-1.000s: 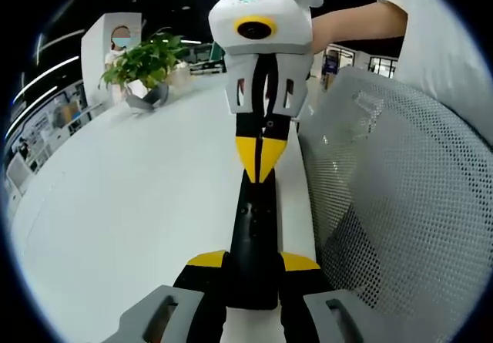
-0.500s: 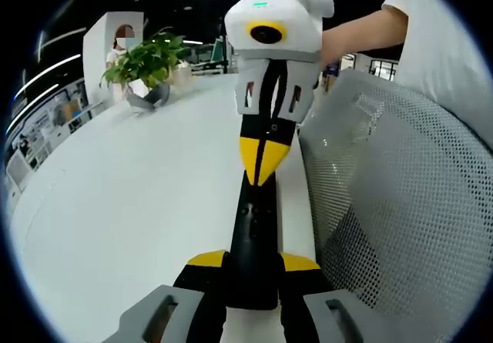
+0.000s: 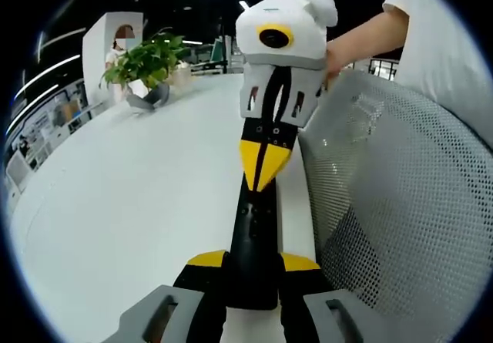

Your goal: Press the specified remote control buttons in sequence, fully releasing each button before pressing the next.

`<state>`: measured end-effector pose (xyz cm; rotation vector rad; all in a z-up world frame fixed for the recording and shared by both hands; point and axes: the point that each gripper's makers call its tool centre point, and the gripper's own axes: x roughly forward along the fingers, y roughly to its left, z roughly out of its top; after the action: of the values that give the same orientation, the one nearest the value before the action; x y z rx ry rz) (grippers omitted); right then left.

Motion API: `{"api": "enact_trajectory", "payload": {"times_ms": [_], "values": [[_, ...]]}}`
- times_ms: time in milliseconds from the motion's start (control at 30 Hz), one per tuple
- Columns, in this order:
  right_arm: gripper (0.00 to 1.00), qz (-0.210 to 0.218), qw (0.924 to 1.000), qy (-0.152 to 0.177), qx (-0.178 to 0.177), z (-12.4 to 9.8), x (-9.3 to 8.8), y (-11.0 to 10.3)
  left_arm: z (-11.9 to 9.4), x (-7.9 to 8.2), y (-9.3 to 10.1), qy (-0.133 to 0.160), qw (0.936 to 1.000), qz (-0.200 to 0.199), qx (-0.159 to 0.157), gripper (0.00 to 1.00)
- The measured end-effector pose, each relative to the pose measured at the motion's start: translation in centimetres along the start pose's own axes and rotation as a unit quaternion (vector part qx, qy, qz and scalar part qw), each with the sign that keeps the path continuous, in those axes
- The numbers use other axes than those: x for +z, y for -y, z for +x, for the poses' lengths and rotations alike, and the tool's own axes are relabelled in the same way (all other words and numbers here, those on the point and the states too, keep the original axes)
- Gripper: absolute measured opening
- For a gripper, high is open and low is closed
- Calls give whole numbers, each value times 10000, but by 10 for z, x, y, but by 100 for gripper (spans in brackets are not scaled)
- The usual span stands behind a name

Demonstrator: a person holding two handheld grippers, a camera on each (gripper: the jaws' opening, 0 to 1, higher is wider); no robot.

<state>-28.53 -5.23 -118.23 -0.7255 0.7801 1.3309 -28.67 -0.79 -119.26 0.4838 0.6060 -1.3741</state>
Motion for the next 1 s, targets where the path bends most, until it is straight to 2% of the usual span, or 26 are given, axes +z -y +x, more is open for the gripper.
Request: {"api": "enact_trajectory", "payload": {"times_ms": [33,67,100,200,300,367,400,467,500,667,833,900,1000], "values": [[0,-533,9983,-240,13,1,0,-1,0,0,0,5,10000,-4,-3,24],[0,-723,9969,-324,17,1,0,-1,0,0,0,14,10000,-14,-12,24],[0,-1156,9917,-563,7,2,1,-2,0,0,0,16,10000,-15,-16,24],[0,-1512,9841,-930,-67,4,0,-3,0,0,0,-12,10000,19,-6,24],[0,-1040,9907,-858,-176,4,0,-1,0,0,0,-12,10000,15,-8,24],[0,-355,9980,-458,-246,3,2,0,0,0,0,-12,10000,22,-7,24],[0,-222,9989,-309,-276,2,3,1,0,0,0,-16,10000,24,-6,24],[0,-481,9978,-316,-334,1,1,-1,0,0,0,-15,10000,24,-4,24],[0,-782,9953,-427,-380,1,1,-1,0,0,0,-11,10000,19,-2,24],[0,-994,9932,-515,-312,4,9,-5,0,1,0,-3,10000,11,-2,24],[0,-950,9940,-545,-37,7,10,-5,0,1,0,-1,10000,12,-2,24],[0,-757,9954,-582,52,8,9,-5,0,1,0,0,10000,11,-3,24],[0,-235,9985,-480,112,8,9,-4,1,1,0,1,10000,13,-4,24]]}}
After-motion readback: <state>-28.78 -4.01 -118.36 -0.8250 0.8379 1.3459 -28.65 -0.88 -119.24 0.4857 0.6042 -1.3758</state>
